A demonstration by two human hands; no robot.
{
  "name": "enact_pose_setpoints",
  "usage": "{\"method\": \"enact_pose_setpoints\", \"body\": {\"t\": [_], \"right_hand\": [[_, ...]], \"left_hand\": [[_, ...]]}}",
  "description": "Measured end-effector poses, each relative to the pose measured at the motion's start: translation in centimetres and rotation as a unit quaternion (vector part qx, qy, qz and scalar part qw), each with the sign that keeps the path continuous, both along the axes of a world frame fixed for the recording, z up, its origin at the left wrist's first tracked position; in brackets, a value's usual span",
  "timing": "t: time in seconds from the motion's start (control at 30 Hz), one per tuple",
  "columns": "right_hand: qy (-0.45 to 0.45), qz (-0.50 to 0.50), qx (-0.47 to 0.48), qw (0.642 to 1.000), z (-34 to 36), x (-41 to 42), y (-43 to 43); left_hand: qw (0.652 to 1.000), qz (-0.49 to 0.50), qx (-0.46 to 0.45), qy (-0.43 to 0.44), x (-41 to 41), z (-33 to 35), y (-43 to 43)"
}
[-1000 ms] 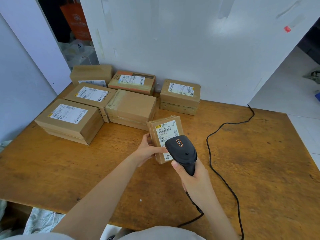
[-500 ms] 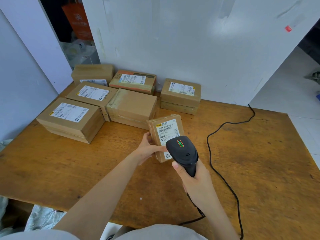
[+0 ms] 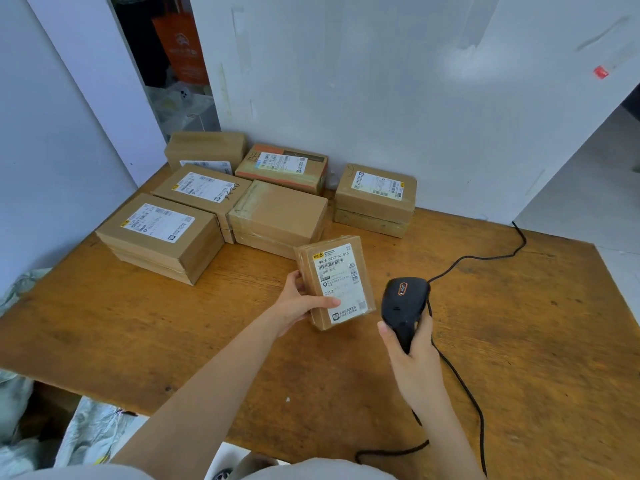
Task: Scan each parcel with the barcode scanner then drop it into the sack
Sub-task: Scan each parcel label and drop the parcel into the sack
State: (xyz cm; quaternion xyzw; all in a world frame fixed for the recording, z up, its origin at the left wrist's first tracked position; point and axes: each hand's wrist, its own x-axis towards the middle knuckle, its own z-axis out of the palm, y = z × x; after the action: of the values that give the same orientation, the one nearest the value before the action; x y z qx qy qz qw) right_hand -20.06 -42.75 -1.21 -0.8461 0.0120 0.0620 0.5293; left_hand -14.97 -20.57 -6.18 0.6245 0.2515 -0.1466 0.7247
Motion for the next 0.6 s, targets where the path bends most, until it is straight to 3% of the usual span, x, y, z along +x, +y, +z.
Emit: {"method": "enact_pose_setpoints", "body": {"t": [0.17, 0.33, 0.6], "right_hand": [[0.039, -0.022, -0.15, 0.988, -5.0, 3.2, -0.9], [0.078, -0.035, -0.337, 0.938, -8.0, 4.2, 0.1], [0.072, -0.109, -0.386, 0.913, -7.5, 4.1, 2.7]], "left_hand": [[0.999, 0.037, -0.007, 0.02, -1.3, -0.1, 1.6], [0.998, 0.054, -0.023, 0.034, -2.7, 0.4, 2.9], [0.996, 0.074, -0.028, 0.051, -4.2, 1.4, 3.7]]}}
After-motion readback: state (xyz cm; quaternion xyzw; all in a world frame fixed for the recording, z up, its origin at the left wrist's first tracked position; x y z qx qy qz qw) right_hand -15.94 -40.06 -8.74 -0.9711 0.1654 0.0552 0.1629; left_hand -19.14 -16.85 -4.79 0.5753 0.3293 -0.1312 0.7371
